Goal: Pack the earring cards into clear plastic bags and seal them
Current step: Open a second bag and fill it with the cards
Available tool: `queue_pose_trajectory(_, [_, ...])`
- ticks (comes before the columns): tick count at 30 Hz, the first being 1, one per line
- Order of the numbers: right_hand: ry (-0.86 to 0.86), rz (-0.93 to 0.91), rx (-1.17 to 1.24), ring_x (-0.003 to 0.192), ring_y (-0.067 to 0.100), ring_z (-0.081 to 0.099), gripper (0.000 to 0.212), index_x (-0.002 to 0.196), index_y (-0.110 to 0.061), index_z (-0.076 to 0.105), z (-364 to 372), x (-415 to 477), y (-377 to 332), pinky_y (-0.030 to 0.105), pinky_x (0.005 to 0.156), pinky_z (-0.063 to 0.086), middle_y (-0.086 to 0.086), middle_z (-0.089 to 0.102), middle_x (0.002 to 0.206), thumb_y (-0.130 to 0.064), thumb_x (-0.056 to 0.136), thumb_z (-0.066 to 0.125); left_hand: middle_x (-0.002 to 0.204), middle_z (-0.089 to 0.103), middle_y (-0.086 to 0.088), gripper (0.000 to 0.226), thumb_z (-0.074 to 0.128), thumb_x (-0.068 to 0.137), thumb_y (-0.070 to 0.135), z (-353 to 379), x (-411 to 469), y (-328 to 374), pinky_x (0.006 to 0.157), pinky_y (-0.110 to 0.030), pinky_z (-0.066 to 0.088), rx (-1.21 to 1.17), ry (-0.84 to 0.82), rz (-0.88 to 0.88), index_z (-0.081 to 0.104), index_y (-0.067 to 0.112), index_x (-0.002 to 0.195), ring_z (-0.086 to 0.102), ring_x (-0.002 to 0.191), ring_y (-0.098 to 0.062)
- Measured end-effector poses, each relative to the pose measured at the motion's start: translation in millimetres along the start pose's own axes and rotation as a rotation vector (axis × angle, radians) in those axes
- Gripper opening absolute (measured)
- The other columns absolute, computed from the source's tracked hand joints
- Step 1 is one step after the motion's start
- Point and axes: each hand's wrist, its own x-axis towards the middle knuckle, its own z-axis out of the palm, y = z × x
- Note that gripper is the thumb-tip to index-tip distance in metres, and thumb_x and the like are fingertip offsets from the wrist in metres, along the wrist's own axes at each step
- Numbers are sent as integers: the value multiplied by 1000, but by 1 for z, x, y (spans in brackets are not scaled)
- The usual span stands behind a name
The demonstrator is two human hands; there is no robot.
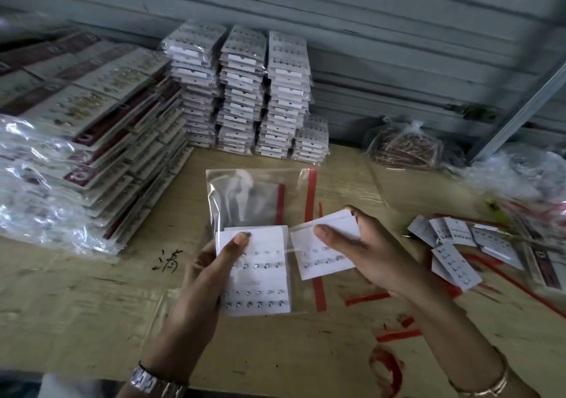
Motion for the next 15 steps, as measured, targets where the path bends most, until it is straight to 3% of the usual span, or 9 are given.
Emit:
queue_pose_trajectory(3, [74, -22, 47, 77, 25, 69, 44, 91, -30, 62, 3, -2, -3, 38, 66, 52, 5, 72, 84, -72, 77, 62, 94, 74, -21, 28, 64, 91, 30, 4, -6, 4, 62, -47, 61, 46, 7, 17, 73, 5, 99, 73, 79, -38])
queue_pose_trajectory(6, [192, -64, 149, 80, 26, 70, 44, 95, -24, 65, 6, -4, -7, 46, 72, 55, 7, 72, 85, -66, 79, 64, 103, 71, -28, 38, 69, 93, 31, 9, -11, 6, 75, -66, 56, 100, 4, 35, 67, -2, 111, 70, 90, -49])
queue_pose_trajectory(9, [265, -101, 232, 82, 52, 61, 48, 92, -8, 64, 8, -6, -9, 60, 68, 51, 31, 63, 84, -56, 85, 64, 91, 72, -24, 32, 73, 89, 29, 14, -14, 7, 66, -54, 60, 126, 32, 63, 69, 0, 102, 71, 77, -41])
queue_pose_trajectory(11, [295, -100, 286, 81, 63, 53, 52, 93, -1, 61, 10, -8, -10, 59, 64, 48, 43, 54, 88, -52, 87, 64, 85, 73, -21, 19, 71, 90, 23, 17, -15, 7, 60, -48, 60, 123, 26, 68, 71, 4, 94, 72, 70, -37])
queue_pose_trajectory(12, [312, -98, 316, 83, 64, 51, 49, 94, -1, 62, 11, -9, -11, 54, 65, 46, 45, 53, 89, -50, 88, 64, 91, 72, -24, 23, 72, 90, 23, 18, -14, 7, 64, -53, 60, 115, 17, 66, 70, 1, 98, 72, 75, -42])
queue_pose_trajectory(15, [384, -83, 402, 92, 51, 62, 33, 100, -13, 70, 16, -12, -15, 50, 75, 53, 31, 66, 92, -44, 88, 66, 103, 69, -33, 44, 73, 80, 29, 20, -14, 8, 75, -64, 57, 102, 28, 57, 67, -5, 107, 68, 90, -52])
